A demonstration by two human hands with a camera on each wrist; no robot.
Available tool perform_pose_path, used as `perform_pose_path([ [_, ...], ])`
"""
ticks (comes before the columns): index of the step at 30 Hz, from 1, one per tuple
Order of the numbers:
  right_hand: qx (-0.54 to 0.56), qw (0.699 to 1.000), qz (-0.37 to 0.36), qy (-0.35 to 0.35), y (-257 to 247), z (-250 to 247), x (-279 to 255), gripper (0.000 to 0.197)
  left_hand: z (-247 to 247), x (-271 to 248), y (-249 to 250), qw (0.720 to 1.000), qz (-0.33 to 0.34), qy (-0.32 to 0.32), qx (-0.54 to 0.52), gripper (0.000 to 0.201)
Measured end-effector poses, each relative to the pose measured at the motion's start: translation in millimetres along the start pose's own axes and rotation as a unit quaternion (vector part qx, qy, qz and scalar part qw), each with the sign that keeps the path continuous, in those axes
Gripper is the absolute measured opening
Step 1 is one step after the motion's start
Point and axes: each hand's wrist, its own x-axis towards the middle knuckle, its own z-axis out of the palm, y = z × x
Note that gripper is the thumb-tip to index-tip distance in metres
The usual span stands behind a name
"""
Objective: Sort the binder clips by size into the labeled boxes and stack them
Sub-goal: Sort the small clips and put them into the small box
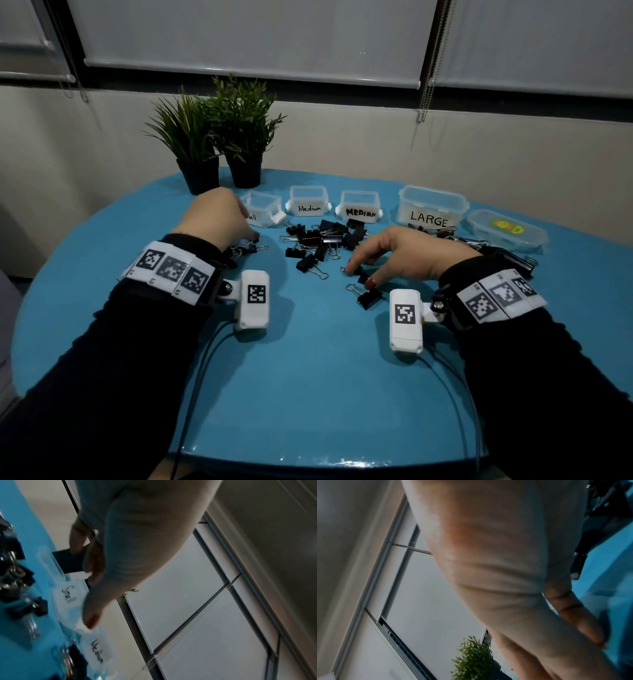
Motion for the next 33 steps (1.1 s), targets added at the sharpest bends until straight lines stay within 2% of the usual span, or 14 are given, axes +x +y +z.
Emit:
perform_pose_path([
  [2,0.018,1.000,-0.001,0.005,1.8,2.0,4.4,0.031,0.2,-11.8,14.7,0.992,0.074,-0.020,-0.098,0.041],
  [4,0.047,0.999,-0.006,0.006,2.4,4.7,7.2,0.023,3.2,-28.0,32.5,0.968,0.152,-0.093,-0.179,0.038],
  [6,0.054,0.998,-0.013,0.009,0.9,6.9,8.8,0.019,11.9,-39.3,48.7,0.945,0.209,-0.155,-0.197,0.036],
  [8,0.039,0.999,-0.023,0.016,-0.2,8.5,10.4,0.018,23.1,-47.0,62.9,0.932,0.237,-0.182,-0.206,0.036],
  [15,0.027,0.999,-0.028,0.036,-3.4,12.9,13.6,0.018,49.6,-52.7,78.1,0.932,0.161,-0.207,-0.250,0.048],
  [20,0.066,0.995,-0.040,0.062,-3.3,15.7,15.4,0.017,49.1,-52.7,78.6,0.933,0.157,-0.209,-0.248,0.045],
  [25,0.143,0.983,-0.063,0.094,-1.6,19.6,18.7,0.022,52.8,-49.3,77.8,0.936,0.160,-0.201,-0.242,0.053],
  [29,0.207,0.969,-0.071,0.117,-2.1,23.5,21.3,0.022,56.1,-46.3,75.4,0.928,0.165,-0.183,-0.280,0.038],
  [33,0.331,0.929,-0.072,0.146,-7.1,22.7,20.9,0.020,50.9,-48.2,73.8,0.915,0.151,-0.166,-0.334,0.019],
])
